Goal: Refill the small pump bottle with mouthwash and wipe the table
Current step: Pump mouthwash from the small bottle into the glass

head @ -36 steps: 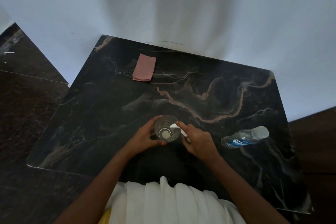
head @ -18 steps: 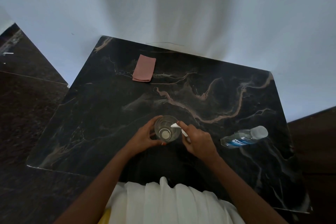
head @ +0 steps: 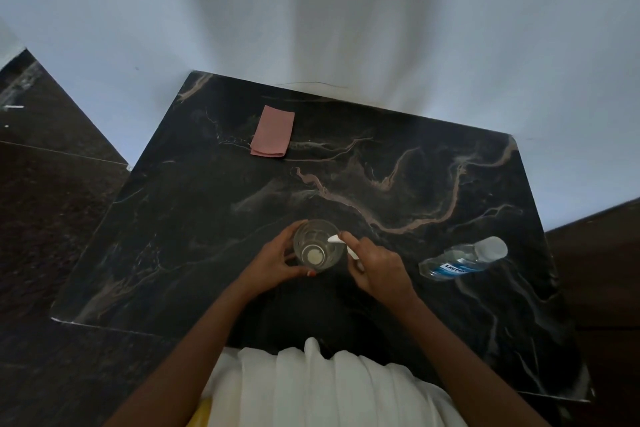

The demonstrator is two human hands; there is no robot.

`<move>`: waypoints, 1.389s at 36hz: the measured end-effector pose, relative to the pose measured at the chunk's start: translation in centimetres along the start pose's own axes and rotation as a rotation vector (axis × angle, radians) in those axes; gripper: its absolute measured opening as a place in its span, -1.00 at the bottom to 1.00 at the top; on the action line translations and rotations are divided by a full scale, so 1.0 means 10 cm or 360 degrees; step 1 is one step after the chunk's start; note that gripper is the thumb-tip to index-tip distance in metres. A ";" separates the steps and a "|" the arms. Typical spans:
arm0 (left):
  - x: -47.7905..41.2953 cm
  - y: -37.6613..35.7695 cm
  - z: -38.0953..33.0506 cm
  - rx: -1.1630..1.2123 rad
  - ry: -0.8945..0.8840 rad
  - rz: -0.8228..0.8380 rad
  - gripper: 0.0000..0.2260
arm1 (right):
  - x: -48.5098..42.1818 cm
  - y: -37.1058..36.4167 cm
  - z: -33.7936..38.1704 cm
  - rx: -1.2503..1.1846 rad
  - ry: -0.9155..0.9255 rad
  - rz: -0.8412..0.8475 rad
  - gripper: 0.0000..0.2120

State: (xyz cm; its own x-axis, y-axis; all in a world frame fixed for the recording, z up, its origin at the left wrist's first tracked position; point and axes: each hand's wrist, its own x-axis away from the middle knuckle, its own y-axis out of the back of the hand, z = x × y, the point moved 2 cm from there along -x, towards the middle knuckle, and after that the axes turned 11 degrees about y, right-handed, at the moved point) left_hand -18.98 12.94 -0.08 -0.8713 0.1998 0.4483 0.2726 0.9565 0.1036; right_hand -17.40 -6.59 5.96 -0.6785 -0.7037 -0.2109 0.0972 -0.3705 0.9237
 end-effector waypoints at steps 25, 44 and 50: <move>0.01 0.00 -0.03 0.0009 -0.0020 0.0006 -0.28 | 0.04 -0.14 -0.11 -0.0342 -0.0089 -0.0161 -0.27; 0.00 0.00 -0.01 0.0037 0.0000 0.0022 -0.27 | 0.06 -0.11 -0.50 -0.1196 -0.0745 -0.0483 -0.49; 0.00 0.01 0.00 0.0028 0.0023 0.0024 -0.27 | 0.10 -0.19 -0.55 -0.1192 -0.0782 -0.0447 -0.47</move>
State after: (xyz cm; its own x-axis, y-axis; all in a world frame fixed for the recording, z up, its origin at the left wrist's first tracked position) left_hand -18.97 13.00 -0.07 -0.8613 0.2111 0.4623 0.2782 0.9571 0.0814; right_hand -14.23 -9.98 2.24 -0.9630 -0.2577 -0.0786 0.2106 -0.9019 0.3771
